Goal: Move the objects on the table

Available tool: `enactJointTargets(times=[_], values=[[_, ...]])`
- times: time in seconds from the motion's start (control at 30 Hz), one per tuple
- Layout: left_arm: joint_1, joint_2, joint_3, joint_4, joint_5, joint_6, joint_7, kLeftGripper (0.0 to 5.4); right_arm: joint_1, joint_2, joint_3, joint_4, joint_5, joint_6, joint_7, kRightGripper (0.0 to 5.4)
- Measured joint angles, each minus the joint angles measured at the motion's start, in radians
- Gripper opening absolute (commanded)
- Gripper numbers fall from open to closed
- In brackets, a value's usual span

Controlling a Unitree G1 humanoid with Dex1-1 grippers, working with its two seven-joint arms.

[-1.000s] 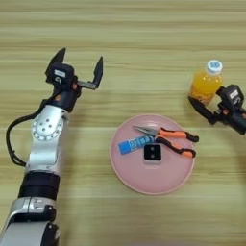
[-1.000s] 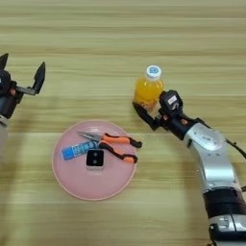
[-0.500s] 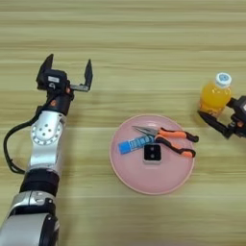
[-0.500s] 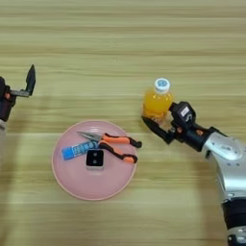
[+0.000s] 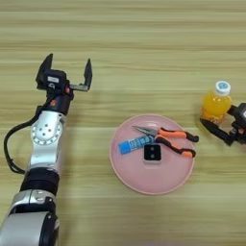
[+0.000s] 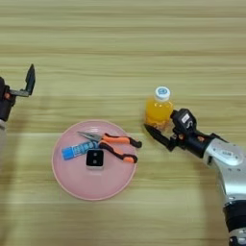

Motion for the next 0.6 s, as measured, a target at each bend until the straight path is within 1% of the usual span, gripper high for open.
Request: enactJointTargets(times=[0.6], values=[[0.0,0.004,0.001,0.0,-0.001,-0.001,0.0,5.4,-0.004,0.0,0.006,0.036,-0.002,-0.036,-0.002,3.46]])
